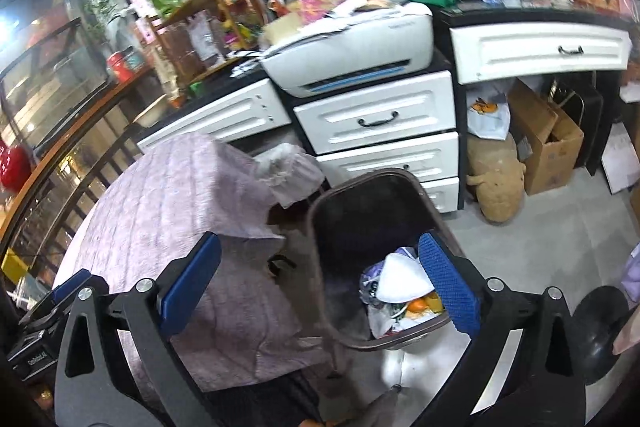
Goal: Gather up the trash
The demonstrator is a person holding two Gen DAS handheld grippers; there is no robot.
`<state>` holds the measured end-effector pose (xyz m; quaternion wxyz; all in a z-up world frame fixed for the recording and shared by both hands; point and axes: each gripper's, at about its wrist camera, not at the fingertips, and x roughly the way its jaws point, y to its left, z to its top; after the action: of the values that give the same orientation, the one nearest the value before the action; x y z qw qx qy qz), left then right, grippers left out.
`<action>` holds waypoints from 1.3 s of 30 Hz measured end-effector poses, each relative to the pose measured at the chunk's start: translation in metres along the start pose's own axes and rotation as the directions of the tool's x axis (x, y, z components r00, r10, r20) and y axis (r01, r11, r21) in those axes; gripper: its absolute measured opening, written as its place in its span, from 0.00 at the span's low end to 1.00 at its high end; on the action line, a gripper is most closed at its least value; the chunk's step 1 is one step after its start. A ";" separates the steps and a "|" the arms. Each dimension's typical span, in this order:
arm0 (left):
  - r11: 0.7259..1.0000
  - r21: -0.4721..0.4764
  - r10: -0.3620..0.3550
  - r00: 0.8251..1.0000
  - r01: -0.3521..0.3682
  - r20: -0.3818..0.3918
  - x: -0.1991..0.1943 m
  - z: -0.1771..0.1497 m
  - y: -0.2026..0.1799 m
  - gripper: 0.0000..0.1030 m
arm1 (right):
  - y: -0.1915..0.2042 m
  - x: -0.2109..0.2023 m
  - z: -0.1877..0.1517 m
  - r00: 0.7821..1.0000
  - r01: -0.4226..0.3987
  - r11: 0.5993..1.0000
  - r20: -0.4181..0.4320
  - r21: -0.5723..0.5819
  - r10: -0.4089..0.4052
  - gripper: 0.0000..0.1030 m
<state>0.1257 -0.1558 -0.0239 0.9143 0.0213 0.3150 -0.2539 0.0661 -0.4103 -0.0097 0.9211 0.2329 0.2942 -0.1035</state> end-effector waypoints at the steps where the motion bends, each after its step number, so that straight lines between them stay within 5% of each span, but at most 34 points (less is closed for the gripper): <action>1: 1.000 -0.008 0.016 1.000 -0.016 0.017 -0.009 -0.004 0.008 0.94 | 0.007 -0.002 -0.002 1.000 -0.004 1.000 0.006 -0.012 0.004 0.94; 11: 0.989 -0.011 0.149 0.985 -0.148 0.085 -0.070 -0.041 0.045 0.95 | 0.074 -0.053 -0.040 0.982 0.003 0.987 0.186 -0.160 0.027 0.94; 17: 0.981 -0.060 0.193 0.973 -0.186 0.130 -0.096 -0.055 0.056 0.95 | 0.097 -0.082 -0.065 0.944 0.080 0.970 0.330 -0.231 0.001 0.94; 21: 0.968 -0.114 0.244 0.949 -0.225 0.197 -0.115 -0.060 0.058 0.95 | 0.106 -0.094 -0.078 0.941 0.093 0.961 0.339 -0.259 0.000 0.94; 27: 0.946 -0.150 0.320 0.897 -0.287 0.305 -0.131 -0.066 0.051 0.95 | 0.108 -0.110 -0.090 0.907 0.099 0.964 0.422 -0.247 0.015 0.94; 33: 0.936 -0.199 0.343 0.880 -0.290 0.328 -0.135 -0.068 0.058 0.95 | 0.105 -0.110 -0.096 0.897 0.096 0.963 0.440 -0.253 0.026 0.94; 39: 0.934 -0.210 0.346 0.883 -0.290 0.317 -0.134 -0.071 0.064 0.95 | 0.106 -0.107 -0.097 0.902 0.091 0.961 0.430 -0.262 0.032 0.94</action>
<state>0.0259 -0.0256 -0.0094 0.9835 -0.0441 0.1590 -0.0745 -0.0330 -0.2650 0.0225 0.9849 0.0693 0.0986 -0.1243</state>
